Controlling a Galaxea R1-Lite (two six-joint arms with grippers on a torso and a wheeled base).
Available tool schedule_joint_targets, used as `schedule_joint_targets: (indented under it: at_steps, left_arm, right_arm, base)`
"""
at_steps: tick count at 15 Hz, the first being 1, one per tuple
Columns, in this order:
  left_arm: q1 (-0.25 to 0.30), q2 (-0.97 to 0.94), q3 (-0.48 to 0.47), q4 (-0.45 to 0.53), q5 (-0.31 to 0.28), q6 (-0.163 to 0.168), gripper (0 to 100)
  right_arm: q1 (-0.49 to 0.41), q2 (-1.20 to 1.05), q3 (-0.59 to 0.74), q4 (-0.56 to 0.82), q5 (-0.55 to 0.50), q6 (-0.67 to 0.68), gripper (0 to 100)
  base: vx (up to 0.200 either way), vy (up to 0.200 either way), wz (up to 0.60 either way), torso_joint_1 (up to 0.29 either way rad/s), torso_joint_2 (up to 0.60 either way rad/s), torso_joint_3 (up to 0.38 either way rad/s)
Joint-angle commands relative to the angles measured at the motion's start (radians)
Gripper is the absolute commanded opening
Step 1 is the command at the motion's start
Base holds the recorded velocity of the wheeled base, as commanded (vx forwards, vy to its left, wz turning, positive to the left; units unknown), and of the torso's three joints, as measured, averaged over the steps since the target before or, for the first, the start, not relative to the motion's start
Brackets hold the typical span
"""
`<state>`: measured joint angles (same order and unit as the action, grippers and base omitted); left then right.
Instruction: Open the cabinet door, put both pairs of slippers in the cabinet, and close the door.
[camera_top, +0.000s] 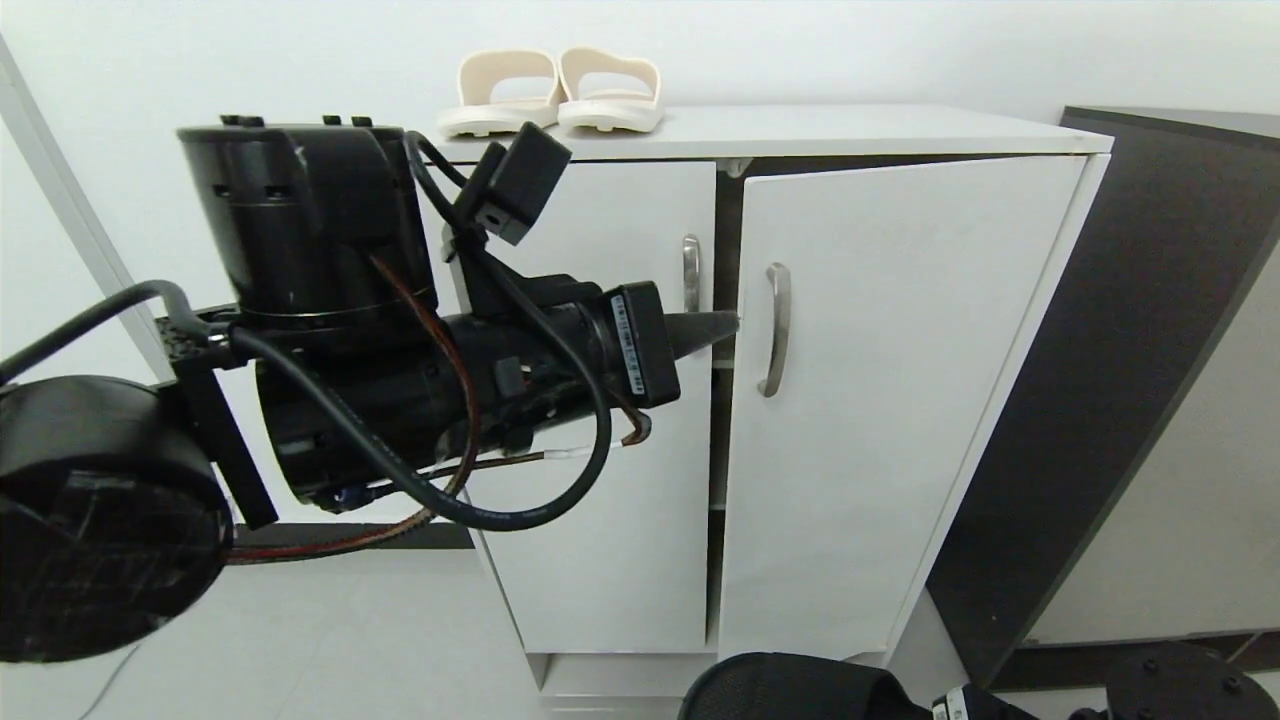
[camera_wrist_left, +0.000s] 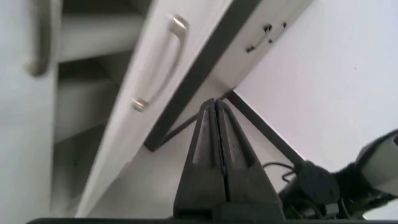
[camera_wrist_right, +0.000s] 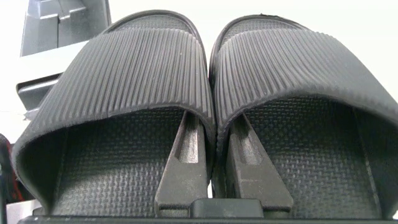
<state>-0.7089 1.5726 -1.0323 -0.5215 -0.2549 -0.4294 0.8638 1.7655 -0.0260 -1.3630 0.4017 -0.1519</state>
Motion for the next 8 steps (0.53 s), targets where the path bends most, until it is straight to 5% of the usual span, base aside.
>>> schedule_joint_targets:
  at_steps: [1, 8]
  left_arm:
    - [0.032, 0.032, -0.037, 0.000, -0.004, -0.003, 0]
    - [0.071, 0.233, -0.213, -0.026, -0.003, -0.003, 0]
  right_arm:
    - [0.001, 0.000, 0.009, -0.001, 0.002, -0.001, 0]
    - [0.011, 0.014, 0.021, 0.004, 0.002, -0.038, 0]
  base:
    - [0.000, 0.000, 0.00, 0.000, 0.00, 0.000]
    - [0.000, 0.000, 0.00, 0.000, 0.00, 0.000]
